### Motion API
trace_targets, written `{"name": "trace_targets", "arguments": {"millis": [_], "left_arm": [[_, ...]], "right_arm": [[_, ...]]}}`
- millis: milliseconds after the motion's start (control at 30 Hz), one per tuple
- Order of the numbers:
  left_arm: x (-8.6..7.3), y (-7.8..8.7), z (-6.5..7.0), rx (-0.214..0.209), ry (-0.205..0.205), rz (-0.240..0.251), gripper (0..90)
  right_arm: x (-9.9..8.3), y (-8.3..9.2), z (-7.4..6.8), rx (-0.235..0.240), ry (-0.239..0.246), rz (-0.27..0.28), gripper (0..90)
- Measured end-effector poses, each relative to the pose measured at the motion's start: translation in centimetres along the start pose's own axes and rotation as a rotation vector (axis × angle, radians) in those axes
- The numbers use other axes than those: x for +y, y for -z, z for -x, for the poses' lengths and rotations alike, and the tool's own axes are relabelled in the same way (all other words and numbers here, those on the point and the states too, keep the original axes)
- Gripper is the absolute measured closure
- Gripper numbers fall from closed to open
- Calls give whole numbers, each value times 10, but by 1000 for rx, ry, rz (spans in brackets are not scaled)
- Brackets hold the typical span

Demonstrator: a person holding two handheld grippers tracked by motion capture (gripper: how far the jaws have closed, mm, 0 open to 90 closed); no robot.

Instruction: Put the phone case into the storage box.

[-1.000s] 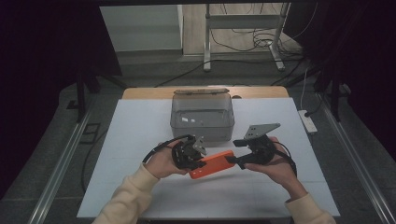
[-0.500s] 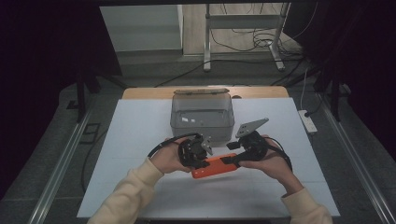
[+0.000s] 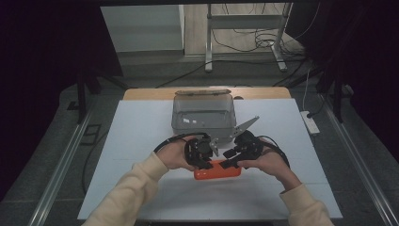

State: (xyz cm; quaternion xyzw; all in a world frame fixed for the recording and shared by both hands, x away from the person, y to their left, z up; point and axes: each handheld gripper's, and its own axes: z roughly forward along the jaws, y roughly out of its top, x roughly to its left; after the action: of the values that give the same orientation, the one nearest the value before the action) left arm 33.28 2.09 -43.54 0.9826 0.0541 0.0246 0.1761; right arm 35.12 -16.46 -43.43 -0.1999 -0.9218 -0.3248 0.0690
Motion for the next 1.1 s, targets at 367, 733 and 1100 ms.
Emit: {"name": "trace_targets", "arguments": {"millis": [367, 733, 1100], "left_arm": [[8, -2, 0, -29, -41, -24, 788], [10, -4, -2, -46, -34, -26, 783], [6, 1, -7, -45, -3, 26, 742]], "right_arm": [[2, -16, 6, 48, -14, -126, 619], [1, -23, 4, 67, -36, -200, 725], [2, -19, 4, 87, -27, -180, 796]]}}
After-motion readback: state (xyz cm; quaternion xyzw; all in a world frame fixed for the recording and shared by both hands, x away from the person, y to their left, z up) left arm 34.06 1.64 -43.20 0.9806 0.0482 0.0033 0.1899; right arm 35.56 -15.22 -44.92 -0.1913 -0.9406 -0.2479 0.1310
